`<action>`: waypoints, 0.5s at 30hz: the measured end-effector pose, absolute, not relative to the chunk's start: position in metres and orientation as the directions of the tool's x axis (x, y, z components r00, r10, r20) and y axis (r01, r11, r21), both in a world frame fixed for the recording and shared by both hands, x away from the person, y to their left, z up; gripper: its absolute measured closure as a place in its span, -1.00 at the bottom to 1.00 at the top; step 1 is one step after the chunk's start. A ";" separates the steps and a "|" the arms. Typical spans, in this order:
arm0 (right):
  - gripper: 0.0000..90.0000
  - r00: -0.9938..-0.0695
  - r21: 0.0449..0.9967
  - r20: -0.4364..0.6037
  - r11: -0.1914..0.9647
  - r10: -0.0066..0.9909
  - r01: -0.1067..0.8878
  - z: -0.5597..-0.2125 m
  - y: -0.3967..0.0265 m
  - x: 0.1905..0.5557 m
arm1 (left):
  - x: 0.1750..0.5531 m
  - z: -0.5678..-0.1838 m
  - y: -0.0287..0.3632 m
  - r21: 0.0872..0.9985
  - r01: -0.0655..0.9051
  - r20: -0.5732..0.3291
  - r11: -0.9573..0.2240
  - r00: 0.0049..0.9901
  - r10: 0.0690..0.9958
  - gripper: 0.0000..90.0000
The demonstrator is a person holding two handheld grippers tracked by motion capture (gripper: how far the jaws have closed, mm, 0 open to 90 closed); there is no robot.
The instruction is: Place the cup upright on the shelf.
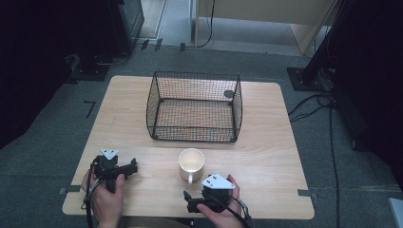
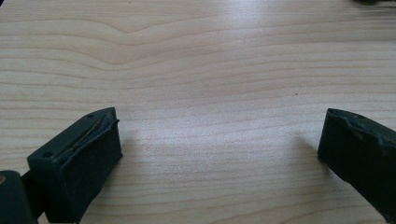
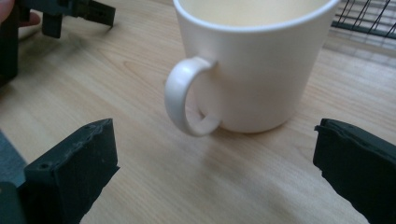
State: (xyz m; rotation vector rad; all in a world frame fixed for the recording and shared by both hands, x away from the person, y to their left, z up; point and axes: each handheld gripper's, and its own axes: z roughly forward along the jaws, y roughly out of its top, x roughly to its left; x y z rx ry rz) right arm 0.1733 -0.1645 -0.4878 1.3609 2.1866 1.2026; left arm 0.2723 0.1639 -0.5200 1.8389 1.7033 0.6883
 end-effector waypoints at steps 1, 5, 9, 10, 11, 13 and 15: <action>-1.00 -0.507 0.778 0.169 0.202 0.845 0.596 -0.488 -0.165 0.173 | 0.272 -0.520 0.164 0.687 0.724 0.010 -0.059 0.073 0.997 -1.00; -0.87 -0.491 0.784 0.147 0.202 0.859 0.588 -0.486 -0.157 0.178 | 0.272 -0.520 0.164 0.687 0.724 0.010 -0.060 0.073 0.997 -1.00; -0.30 -0.441 0.795 0.126 0.175 0.888 0.580 -0.483 -0.156 0.179 | 0.272 -0.520 0.164 0.686 0.725 0.011 -0.062 0.074 0.997 -1.00; -0.30 -0.441 0.795 0.126 0.175 0.888 0.580 -0.483 -0.156 0.179 | 0.272 -0.520 0.164 0.686 0.725 0.011 -0.062 0.075 0.997 -1.00; -0.08 -0.450 0.795 0.152 0.162 0.880 0.585 -0.483 -0.160 0.179 | 0.272 -0.520 0.164 0.686 0.725 0.011 -0.062 0.074 0.997 -1.00; 0.11 -0.454 0.797 0.152 0.163 0.878 0.582 -0.482 -0.165 0.179 | 0.272 -0.520 0.164 0.686 0.725 0.011 -0.062 0.074 0.997 -1.00; 0.17 -0.458 0.798 0.151 0.166 0.876 0.580 -0.482 -0.168 0.180 | 0.272 -0.520 0.164 0.686 0.725 0.011 -0.062 0.074 0.997 -1.00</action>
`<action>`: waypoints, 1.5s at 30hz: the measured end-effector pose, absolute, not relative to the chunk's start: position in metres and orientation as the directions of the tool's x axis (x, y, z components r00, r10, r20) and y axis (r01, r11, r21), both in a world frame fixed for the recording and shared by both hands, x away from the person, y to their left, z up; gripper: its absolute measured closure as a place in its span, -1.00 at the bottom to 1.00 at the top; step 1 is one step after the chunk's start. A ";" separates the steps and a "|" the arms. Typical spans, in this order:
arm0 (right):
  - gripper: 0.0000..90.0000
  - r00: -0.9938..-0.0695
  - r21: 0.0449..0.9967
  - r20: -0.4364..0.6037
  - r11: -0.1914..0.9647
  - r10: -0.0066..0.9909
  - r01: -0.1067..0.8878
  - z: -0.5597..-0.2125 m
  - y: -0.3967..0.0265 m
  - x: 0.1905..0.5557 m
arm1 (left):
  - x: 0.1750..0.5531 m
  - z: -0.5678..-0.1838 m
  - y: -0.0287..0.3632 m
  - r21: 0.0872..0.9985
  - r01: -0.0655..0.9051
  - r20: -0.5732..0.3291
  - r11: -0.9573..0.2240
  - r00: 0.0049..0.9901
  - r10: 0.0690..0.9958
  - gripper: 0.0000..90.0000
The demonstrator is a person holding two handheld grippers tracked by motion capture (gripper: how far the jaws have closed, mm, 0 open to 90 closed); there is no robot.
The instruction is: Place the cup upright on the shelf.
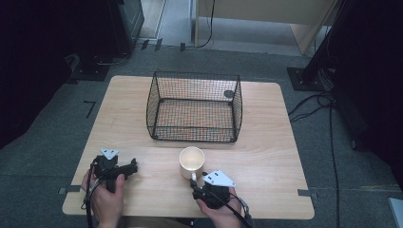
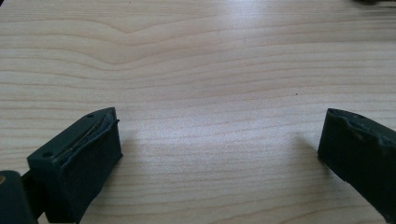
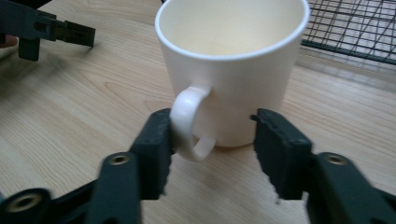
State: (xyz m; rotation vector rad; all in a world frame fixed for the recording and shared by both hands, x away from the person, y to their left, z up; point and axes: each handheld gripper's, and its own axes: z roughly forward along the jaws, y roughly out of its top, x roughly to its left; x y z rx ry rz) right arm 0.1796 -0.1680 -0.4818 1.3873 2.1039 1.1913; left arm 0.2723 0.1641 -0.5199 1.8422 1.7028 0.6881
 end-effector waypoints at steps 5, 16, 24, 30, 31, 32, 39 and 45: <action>0.53 -0.445 0.795 0.116 0.186 0.888 0.578 -0.481 -0.183 0.185 | 0.272 -0.520 0.164 0.686 0.725 0.011 -0.062 0.074 0.997 -1.00; 0.73 -0.480 0.778 0.109 0.226 0.870 0.586 -0.482 -0.180 0.199 | 0.272 -0.520 0.164 0.686 0.725 0.012 -0.063 0.075 0.997 -1.00; 0.79 -0.514 0.810 0.101 0.229 0.852 0.539 -0.477 -0.182 0.200 | 0.272 -0.520 0.164 0.686 0.724 0.012 -0.065 0.078 0.997 -1.00; 0.79 -0.526 0.821 0.099 0.229 0.845 0.523 -0.467 -0.186 0.202 | 0.272 -0.520 0.164 0.685 0.725 0.014 -0.068 0.081 0.997 -1.00; 0.79 -0.526 0.821 0.099 0.229 0.845 0.523 -0.467 -0.186 0.202 | 0.272 -0.520 0.164 0.685 0.725 0.013 -0.068 0.081 0.997 -1.00; 0.79 -0.528 0.823 0.097 0.231 0.844 0.519 -0.464 -0.186 0.202 | 0.272 -0.520 0.164 0.686 0.725 0.013 -0.068 0.081 0.997 -1.00; 0.79 -0.553 0.841 0.079 0.242 0.830 0.484 -0.446 -0.186 0.203 | 0.272 -0.520 0.164 0.687 0.724 0.011 -0.065 0.079 0.997 -1.00; 0.79 -0.568 0.847 0.079 0.246 0.819 0.471 -0.434 -0.187 0.206 | 0.272 -0.520 0.164 0.687 0.724 0.011 -0.065 0.079 0.997 -1.00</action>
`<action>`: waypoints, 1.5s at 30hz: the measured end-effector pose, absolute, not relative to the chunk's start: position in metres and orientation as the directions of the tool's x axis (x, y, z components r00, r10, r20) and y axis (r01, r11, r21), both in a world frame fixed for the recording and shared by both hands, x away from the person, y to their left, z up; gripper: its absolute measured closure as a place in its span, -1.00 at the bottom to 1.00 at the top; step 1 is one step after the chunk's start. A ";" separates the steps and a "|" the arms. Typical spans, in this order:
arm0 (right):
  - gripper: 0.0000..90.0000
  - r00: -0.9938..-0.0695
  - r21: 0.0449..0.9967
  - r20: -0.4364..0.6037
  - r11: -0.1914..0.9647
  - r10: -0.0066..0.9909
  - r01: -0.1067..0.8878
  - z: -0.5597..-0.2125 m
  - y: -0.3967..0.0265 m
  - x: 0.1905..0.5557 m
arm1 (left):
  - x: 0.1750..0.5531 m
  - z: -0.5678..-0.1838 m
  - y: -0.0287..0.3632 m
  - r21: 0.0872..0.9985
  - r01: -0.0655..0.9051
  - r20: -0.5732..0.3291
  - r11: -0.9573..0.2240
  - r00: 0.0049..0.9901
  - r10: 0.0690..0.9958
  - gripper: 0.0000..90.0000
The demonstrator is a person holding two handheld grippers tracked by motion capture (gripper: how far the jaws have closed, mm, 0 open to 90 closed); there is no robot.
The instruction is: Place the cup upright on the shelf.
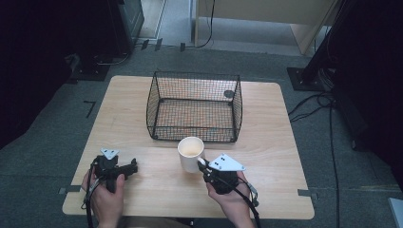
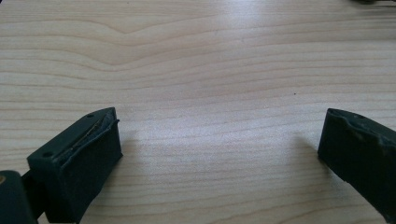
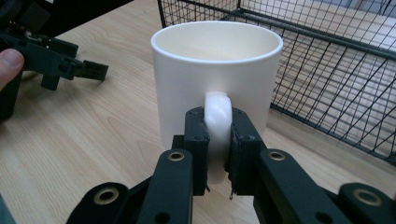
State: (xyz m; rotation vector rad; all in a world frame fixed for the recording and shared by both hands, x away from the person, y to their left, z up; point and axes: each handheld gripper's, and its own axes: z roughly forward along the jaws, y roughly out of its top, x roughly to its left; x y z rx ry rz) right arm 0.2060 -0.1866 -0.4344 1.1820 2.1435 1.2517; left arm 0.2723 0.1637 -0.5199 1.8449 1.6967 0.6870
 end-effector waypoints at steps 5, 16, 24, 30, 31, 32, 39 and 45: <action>0.79 -0.574 0.861 0.065 0.245 0.816 0.445 -0.424 -0.186 0.208 | 0.272 -0.520 0.164 0.687 0.724 0.012 -0.066 0.079 0.997 -1.00; 0.79 -0.582 0.889 0.058 0.222 0.811 0.399 -0.401 -0.188 0.213 | 0.272 -0.520 0.164 0.687 0.724 0.010 -0.064 0.078 0.997 -1.00; 0.79 -0.585 0.901 0.058 0.211 0.809 0.380 -0.387 -0.187 0.219 | 0.272 -0.520 0.164 0.688 0.723 0.010 -0.063 0.077 0.997 -1.00; 0.79 -0.580 0.908 0.033 0.219 0.814 0.358 -0.375 -0.188 0.227 | 0.272 -0.520 0.164 0.688 0.723 0.010 -0.063 0.077 0.997 -1.00; 0.79 -0.578 0.909 0.029 0.219 0.816 0.355 -0.373 -0.189 0.228 | 0.272 -0.520 0.164 0.688 0.723 0.010 -0.063 0.077 0.997 -1.00; 0.79 -0.574 0.911 0.019 0.222 0.819 0.347 -0.370 -0.190 0.232 | 0.272 -0.520 0.164 0.688 0.723 0.011 -0.064 0.078 0.997 -1.00; 0.79 -0.556 0.916 0.020 0.208 0.831 0.342 -0.361 -0.194 0.244 | 0.272 -0.520 0.163 0.688 0.723 0.008 -0.061 0.076 0.997 -1.00; 0.79 -0.536 0.920 0.012 0.200 0.844 0.337 -0.355 -0.198 0.258 | 0.272 -0.520 0.164 0.688 0.723 0.010 -0.064 0.078 0.997 -1.00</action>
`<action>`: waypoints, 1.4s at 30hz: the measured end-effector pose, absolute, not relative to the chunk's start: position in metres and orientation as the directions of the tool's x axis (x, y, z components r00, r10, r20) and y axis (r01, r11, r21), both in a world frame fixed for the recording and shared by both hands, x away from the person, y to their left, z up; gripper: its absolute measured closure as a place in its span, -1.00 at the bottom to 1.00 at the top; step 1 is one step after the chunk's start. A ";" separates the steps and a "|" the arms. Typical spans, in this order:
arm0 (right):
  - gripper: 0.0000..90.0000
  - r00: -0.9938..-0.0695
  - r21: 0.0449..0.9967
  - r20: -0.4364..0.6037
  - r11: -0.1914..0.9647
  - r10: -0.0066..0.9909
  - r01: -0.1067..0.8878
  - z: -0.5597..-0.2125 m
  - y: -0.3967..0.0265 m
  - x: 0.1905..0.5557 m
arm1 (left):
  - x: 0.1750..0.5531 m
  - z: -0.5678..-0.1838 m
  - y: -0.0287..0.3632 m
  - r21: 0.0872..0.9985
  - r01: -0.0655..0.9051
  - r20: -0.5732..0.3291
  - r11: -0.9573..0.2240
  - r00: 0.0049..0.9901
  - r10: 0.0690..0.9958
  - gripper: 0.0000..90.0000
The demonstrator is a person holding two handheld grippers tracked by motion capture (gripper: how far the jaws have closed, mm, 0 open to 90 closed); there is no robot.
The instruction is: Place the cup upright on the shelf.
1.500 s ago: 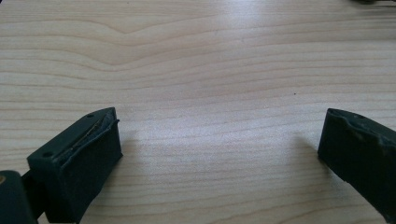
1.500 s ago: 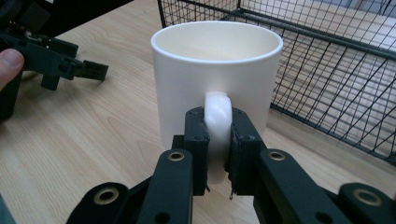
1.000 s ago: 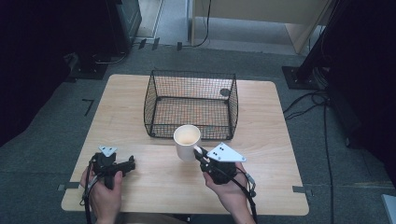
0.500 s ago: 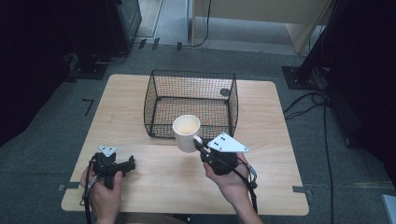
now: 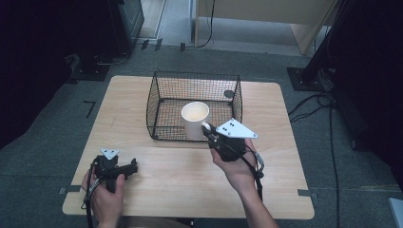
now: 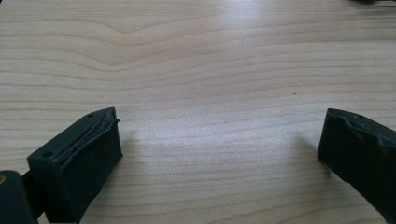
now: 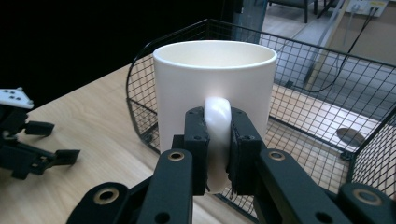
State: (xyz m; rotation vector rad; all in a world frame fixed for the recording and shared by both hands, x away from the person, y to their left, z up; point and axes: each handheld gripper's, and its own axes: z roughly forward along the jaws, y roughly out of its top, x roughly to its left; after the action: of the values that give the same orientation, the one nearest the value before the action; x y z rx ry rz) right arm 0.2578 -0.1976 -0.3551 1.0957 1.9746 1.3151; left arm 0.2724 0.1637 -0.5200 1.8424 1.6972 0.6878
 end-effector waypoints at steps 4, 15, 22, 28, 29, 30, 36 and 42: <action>0.79 -0.527 0.918 0.013 0.199 0.850 0.343 -0.354 -0.198 0.269 | 0.272 -0.520 0.164 0.688 0.723 0.010 -0.063 0.078 0.997 -1.00; 0.79 -0.502 0.912 0.005 0.202 0.865 0.357 -0.355 -0.197 0.302 | 0.272 -0.520 0.164 0.686 0.725 0.010 -0.064 0.078 0.997 -1.00; 0.79 -0.478 0.904 0.016 0.191 0.878 0.383 -0.365 -0.196 0.327 | 0.272 -0.520 0.164 0.686 0.725 0.011 -0.065 0.079 0.997 -1.00; 0.79 -0.456 0.897 0.028 0.179 0.890 0.404 -0.380 -0.197 0.346 | 0.272 -0.520 0.164 0.687 0.724 0.010 -0.064 0.078 0.997 -1.00; 0.79 -0.453 0.896 0.030 0.177 0.891 0.408 -0.381 -0.197 0.348 | 0.272 -0.520 0.164 0.687 0.724 0.011 -0.065 0.078 0.997 -1.00; 0.79 -0.452 0.894 0.035 0.174 0.892 0.413 -0.383 -0.197 0.351 | 0.272 -0.520 0.164 0.686 0.725 0.011 -0.065 0.079 0.997 -1.00; 0.79 -0.433 0.877 0.046 0.172 0.900 0.449 -0.396 -0.198 0.366 | 0.272 -0.520 0.164 0.686 0.725 0.010 -0.064 0.078 0.997 -1.00; 0.79 -0.409 0.853 0.059 0.167 0.910 0.495 -0.413 -0.200 0.383 | 0.272 -0.520 0.164 0.686 0.725 0.010 -0.064 0.078 0.997 -1.00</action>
State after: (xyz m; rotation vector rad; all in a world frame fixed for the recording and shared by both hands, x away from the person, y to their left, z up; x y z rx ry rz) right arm 0.3833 -0.2003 -0.4128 1.3256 1.9767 1.1609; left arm 0.2723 0.1637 -0.5198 1.8449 1.6985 0.6850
